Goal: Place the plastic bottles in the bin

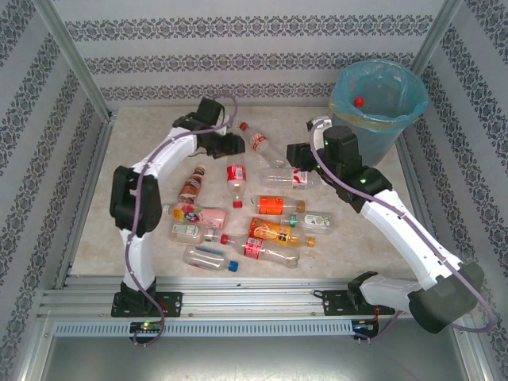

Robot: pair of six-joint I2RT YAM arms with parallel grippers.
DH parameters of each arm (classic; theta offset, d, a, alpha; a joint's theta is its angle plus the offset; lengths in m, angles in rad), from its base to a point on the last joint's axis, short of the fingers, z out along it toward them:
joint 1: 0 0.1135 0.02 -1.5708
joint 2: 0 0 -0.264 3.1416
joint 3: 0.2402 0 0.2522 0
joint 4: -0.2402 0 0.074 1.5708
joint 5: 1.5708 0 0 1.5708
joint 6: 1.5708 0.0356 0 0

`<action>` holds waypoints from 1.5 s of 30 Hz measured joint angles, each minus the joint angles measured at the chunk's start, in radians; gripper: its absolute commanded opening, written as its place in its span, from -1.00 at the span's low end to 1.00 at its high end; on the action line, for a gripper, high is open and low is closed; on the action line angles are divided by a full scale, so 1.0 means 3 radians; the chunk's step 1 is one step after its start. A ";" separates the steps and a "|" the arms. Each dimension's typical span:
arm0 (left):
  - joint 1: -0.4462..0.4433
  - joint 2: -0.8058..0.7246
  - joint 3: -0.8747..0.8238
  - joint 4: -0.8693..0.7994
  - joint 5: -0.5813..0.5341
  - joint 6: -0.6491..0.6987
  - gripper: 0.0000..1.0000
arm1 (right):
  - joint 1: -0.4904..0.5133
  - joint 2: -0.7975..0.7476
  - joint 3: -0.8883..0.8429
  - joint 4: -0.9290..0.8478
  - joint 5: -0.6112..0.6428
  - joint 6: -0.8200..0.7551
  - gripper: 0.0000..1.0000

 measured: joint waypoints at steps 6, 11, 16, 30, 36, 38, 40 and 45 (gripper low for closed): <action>0.0070 -0.0853 -0.0251 0.0832 0.0069 -0.0551 -0.21 | 0.0001 -0.0203 -0.0238 0.0566 -0.0276 0.0048 -0.21; 0.0070 -0.1354 -0.0764 0.1937 0.0188 -0.1401 -0.42 | 0.0003 -0.0399 -0.0692 0.1369 -0.0549 0.0191 -0.22; 0.0070 -0.1471 -0.1227 0.2726 0.0149 -0.2149 -0.43 | 0.0072 -0.0448 -0.0999 0.2068 -0.0781 0.0178 -0.18; 0.0070 -0.1284 -0.1326 0.3835 0.0431 -0.3211 -0.48 | 0.0468 -0.0601 -0.1230 0.2684 -0.0711 -0.0632 -0.12; 0.0092 -0.1204 -0.1325 0.3901 0.0525 -0.3338 -0.47 | 0.0576 -0.0601 -0.1237 0.2708 -0.0519 -0.0811 -0.07; 0.0092 -0.1218 -0.1325 0.3901 0.0528 -0.3338 -0.47 | 0.0613 -0.0617 -0.1241 0.2716 -0.0460 -0.0867 -0.05; 0.0092 -0.1237 -0.1325 0.3901 0.0547 -0.3335 -0.48 | 0.0633 -0.0659 -0.1260 0.2716 -0.0388 -0.0918 -0.04; 0.0108 -0.1268 -0.1325 0.3902 0.0603 -0.3337 -0.48 | 0.0642 -0.0833 -0.1339 0.2742 -0.0219 -0.1033 -0.04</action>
